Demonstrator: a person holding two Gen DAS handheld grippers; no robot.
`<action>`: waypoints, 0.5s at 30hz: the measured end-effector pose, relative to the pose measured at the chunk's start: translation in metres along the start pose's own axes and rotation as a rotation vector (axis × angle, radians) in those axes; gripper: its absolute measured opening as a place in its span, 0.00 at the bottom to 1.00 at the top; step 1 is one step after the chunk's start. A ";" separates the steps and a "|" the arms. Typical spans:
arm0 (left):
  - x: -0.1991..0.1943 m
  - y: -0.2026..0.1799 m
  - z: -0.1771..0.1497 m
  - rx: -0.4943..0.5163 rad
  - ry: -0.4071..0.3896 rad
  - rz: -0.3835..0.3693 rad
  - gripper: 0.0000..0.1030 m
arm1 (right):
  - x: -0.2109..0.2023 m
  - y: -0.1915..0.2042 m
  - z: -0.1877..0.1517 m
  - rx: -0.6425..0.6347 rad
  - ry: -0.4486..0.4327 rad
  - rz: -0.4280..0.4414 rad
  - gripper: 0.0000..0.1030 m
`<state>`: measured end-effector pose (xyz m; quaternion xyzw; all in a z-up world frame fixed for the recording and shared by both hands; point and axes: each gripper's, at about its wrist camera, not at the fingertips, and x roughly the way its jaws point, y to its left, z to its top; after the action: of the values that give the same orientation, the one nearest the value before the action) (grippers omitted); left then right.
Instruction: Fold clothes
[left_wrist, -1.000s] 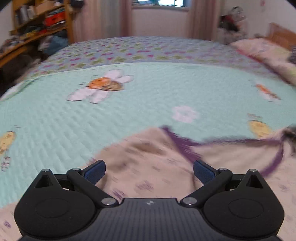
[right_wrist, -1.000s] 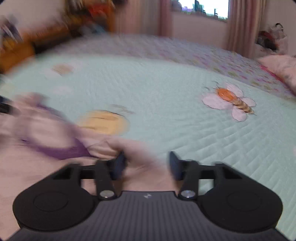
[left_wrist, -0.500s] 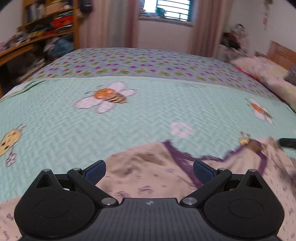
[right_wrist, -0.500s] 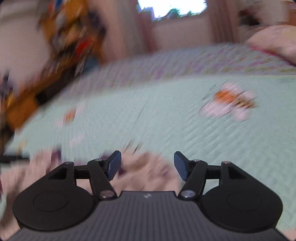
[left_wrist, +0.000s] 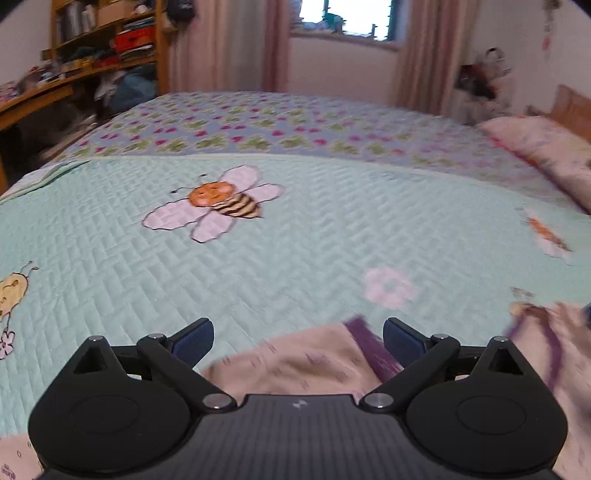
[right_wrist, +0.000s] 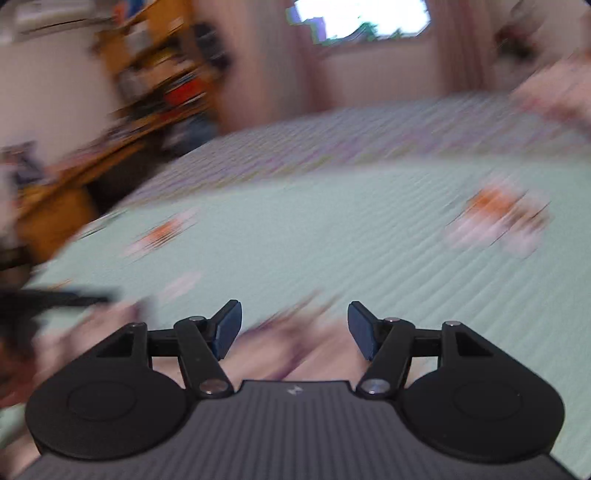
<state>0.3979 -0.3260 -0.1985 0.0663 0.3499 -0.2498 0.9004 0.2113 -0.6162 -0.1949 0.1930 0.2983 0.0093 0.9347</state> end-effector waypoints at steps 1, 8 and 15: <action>0.000 -0.002 -0.002 0.017 0.005 -0.001 0.98 | 0.011 0.001 -0.002 0.005 0.047 0.024 0.63; -0.026 0.045 0.028 -0.138 -0.035 0.003 0.94 | 0.013 -0.033 0.047 0.194 -0.122 -0.110 0.55; -0.004 0.024 0.010 -0.041 0.099 -0.087 0.97 | -0.046 0.006 -0.014 0.051 -0.074 -0.018 0.74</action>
<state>0.4136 -0.3063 -0.1898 0.0446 0.4016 -0.2780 0.8715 0.1659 -0.6114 -0.1777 0.2140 0.2652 -0.0140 0.9400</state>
